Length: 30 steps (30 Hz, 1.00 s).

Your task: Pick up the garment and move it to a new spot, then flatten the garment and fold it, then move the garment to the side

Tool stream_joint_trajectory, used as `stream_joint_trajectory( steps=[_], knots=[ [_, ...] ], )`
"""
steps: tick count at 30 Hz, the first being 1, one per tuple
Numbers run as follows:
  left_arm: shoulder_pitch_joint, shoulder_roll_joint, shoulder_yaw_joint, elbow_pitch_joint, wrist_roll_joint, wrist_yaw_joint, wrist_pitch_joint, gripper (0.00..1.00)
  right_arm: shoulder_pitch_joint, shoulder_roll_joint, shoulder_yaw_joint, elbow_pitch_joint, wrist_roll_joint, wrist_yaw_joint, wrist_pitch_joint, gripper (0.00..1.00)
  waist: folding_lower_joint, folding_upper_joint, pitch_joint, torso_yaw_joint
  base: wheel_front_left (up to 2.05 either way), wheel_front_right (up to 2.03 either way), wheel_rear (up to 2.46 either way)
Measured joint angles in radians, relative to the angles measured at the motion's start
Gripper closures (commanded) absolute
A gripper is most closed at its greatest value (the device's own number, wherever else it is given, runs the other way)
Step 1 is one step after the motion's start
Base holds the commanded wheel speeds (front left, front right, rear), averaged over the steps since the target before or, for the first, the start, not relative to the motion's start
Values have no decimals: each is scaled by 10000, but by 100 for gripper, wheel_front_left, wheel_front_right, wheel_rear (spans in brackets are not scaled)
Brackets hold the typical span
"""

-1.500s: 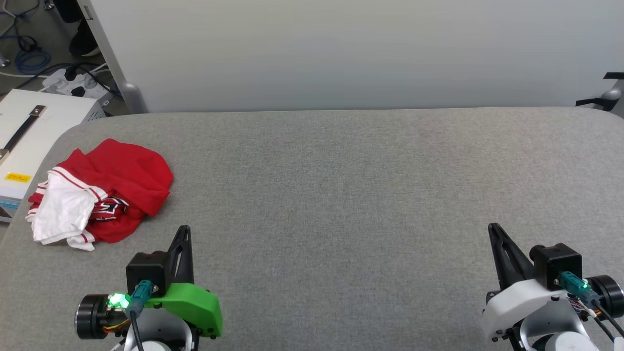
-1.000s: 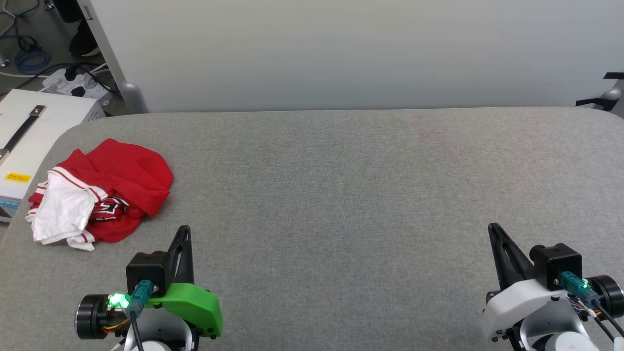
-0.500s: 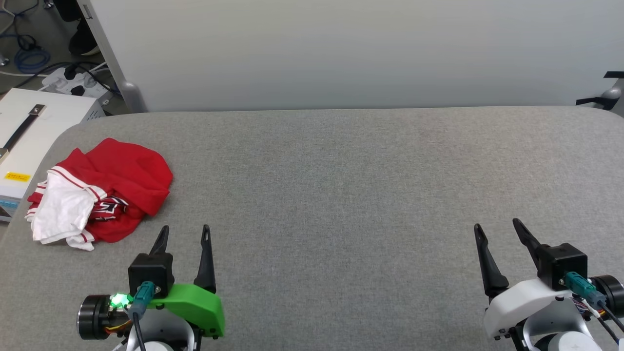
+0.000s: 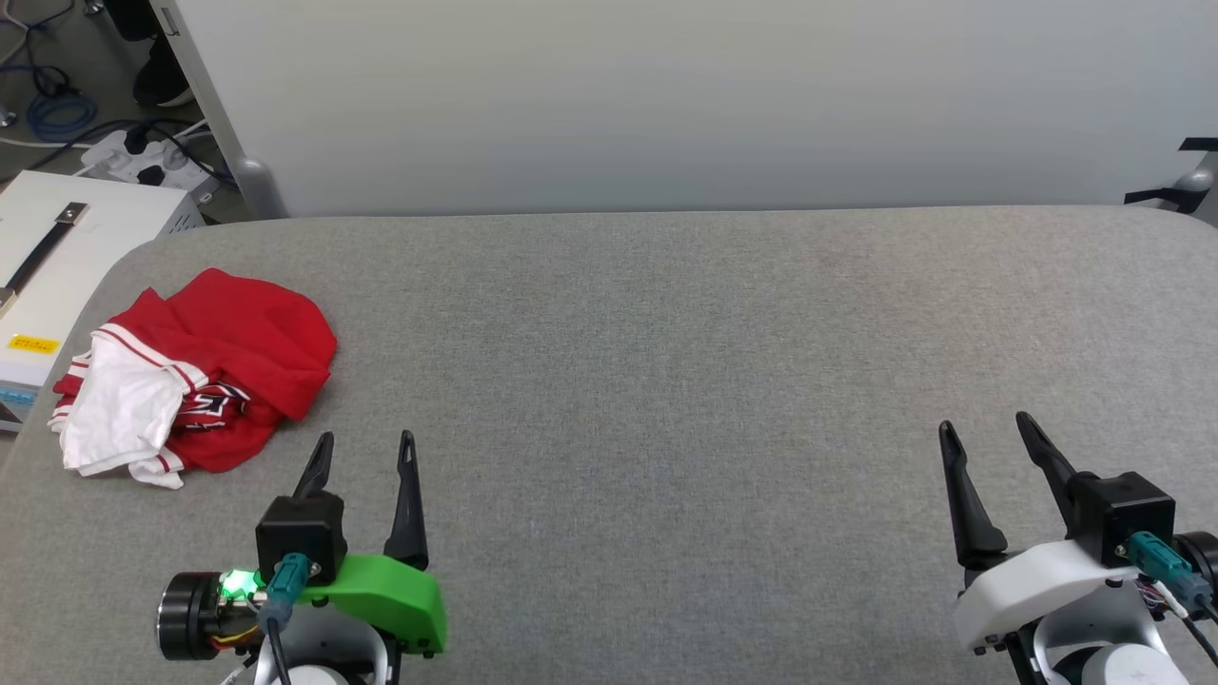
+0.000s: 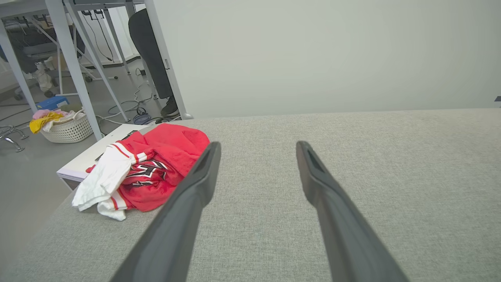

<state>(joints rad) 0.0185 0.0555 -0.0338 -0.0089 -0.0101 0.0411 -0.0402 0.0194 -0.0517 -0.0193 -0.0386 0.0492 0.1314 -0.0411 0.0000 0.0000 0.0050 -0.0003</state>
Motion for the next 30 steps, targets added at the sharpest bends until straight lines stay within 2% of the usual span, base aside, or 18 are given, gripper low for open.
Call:
stream_joint_trajectory(
  steps=[30],
  knots=[
    [18,12,-364,-102,-79,291,-621,0,394,0,-52,-341,527,0,-617,0,0,0,55,64,0,0,0]
  ],
)
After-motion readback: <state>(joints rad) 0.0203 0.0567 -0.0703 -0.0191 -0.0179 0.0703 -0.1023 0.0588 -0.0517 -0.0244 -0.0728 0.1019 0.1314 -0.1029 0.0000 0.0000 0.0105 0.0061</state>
